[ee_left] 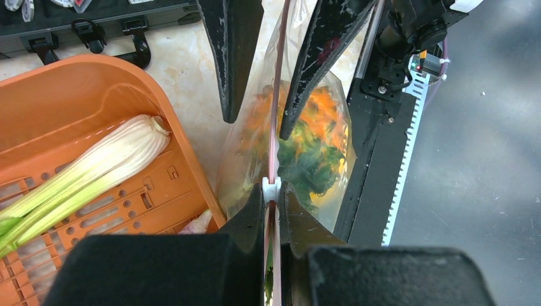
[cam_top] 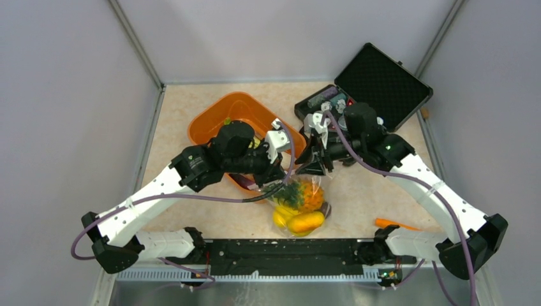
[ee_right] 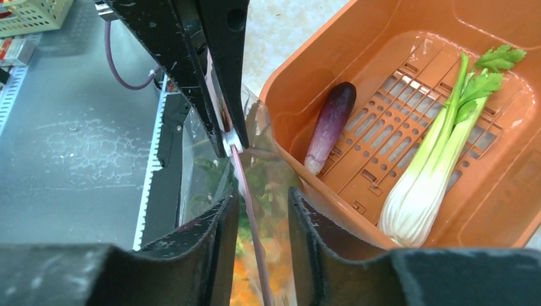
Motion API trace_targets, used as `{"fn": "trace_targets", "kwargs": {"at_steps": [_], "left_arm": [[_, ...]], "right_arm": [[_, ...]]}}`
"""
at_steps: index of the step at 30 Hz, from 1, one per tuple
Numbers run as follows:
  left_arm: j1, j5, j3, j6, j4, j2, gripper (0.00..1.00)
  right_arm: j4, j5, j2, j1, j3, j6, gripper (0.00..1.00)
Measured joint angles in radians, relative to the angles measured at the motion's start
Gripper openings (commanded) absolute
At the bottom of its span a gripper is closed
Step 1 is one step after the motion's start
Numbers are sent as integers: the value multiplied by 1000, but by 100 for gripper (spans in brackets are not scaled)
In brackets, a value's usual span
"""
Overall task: Place the food in the zip-top bag and seal the zipper
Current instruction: Zip the zipper food storage bag at the center of the board.
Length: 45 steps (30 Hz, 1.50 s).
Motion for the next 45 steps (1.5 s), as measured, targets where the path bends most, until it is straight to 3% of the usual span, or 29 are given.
{"fn": "trace_targets", "kwargs": {"at_steps": [8,15,25,38,45], "left_arm": [[0,-5,0,1,0,0,0],[0,-16,0,1,0,0,0],[-1,-46,-29,0,22,-28,0],[-1,-214,-205,-27,-27,-270,0],[-1,-273,-224,-56,-60,-304,0]], "right_arm": [[19,6,4,8,-46,0,24],[16,12,-11,8,-71,0,0],[37,80,-56,16,-92,16,0],[26,154,-73,20,-98,16,0],[30,165,-78,21,-103,16,0]]}}
